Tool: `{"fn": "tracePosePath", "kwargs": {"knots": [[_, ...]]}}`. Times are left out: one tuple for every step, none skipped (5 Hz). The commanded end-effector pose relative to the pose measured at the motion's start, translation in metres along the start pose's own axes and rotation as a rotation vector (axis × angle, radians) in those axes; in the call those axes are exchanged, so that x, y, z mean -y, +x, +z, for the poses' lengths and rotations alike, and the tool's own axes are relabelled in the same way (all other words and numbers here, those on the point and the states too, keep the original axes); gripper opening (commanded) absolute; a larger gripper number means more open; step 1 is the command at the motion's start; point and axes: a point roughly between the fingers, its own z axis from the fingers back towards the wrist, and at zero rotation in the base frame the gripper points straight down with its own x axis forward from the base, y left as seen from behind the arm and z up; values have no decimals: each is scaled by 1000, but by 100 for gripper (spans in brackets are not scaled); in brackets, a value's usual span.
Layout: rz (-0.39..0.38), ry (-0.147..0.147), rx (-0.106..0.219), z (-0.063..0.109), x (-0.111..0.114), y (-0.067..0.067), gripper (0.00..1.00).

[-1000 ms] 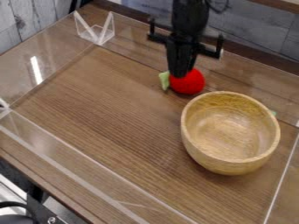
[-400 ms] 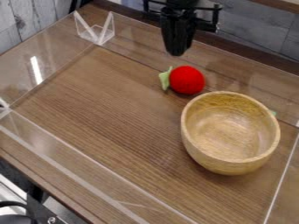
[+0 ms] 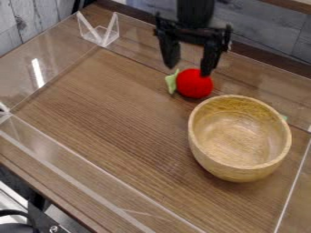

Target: Move the red fruit to the left

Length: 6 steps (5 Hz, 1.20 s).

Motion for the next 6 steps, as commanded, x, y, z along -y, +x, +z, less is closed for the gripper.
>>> {"fn": "tracePosePath", "kwargs": {"knots": [[-4, 10, 33, -1, 3, 7, 100], [1, 16, 24, -11, 3, 9, 100], [4, 15, 24, -13, 2, 10, 0], [9, 7, 36, -6, 1, 10, 0], [17, -17, 65, 13, 0, 10, 0], [26, -49, 99, 35, -3, 9, 0]]}}
